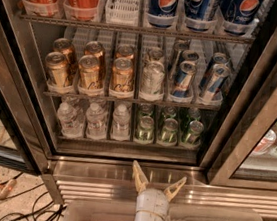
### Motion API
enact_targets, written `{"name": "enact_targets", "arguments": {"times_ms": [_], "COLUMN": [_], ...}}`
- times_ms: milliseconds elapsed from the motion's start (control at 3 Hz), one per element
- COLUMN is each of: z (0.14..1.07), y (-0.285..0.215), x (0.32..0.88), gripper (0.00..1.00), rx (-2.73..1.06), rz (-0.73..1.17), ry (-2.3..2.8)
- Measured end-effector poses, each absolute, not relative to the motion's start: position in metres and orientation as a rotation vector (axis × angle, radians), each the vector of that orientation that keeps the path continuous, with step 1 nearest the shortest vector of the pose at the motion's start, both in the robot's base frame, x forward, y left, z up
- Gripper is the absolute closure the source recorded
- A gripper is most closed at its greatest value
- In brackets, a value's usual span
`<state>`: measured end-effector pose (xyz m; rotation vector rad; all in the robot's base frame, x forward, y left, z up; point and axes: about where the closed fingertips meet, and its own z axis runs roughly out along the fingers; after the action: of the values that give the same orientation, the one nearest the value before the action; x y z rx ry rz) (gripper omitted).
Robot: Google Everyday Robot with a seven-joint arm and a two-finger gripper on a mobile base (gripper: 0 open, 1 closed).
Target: Pick green can from bottom shelf of fridge
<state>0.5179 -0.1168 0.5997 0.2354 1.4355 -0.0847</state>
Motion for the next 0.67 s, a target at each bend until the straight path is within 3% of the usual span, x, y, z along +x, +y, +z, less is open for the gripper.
{"name": "enact_targets", "arguments": {"times_ms": [667], "z": [0.609], "y": [-0.132], "x": [0.548], "gripper": [0.00], "rx": [0.246], "rz": [-0.162], "ry": [1.353]}}
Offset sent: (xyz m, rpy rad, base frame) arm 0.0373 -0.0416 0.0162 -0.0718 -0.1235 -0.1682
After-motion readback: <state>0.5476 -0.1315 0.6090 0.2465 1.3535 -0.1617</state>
